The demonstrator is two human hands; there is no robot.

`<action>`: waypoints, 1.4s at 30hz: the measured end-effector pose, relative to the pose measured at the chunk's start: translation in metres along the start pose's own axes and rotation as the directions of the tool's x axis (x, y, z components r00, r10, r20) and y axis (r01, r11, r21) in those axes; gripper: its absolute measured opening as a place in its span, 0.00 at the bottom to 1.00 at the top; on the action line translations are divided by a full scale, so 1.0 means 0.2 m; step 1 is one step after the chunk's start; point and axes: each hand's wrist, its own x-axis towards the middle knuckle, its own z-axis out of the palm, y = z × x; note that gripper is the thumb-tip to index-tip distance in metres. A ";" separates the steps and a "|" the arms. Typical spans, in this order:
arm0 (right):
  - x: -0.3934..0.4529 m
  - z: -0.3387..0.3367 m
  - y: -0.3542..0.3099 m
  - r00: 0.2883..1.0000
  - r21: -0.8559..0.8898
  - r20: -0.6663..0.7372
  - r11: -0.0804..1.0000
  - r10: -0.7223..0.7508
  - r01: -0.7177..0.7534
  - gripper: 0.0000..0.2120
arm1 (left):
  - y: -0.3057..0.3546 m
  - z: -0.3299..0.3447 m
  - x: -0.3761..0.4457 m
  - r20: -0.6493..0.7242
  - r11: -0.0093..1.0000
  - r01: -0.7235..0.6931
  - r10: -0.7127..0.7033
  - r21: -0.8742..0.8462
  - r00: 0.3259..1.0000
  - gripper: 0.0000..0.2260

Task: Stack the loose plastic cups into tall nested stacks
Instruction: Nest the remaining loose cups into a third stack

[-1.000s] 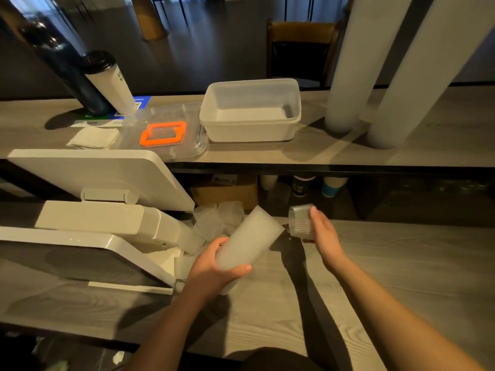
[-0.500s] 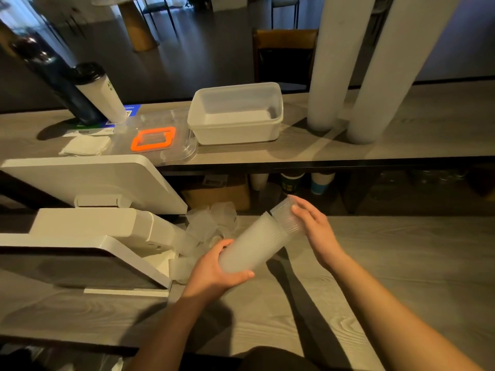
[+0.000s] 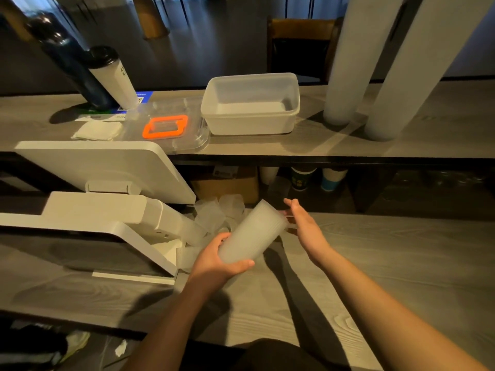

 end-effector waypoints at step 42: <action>0.64 0.00 0.31 0.957 -0.470 0.073 0.856 0.281 -0.215 0.22 | -0.11 -0.09 0.07 -0.112 0.994 0.081 -0.089 -0.069 0.990 0.40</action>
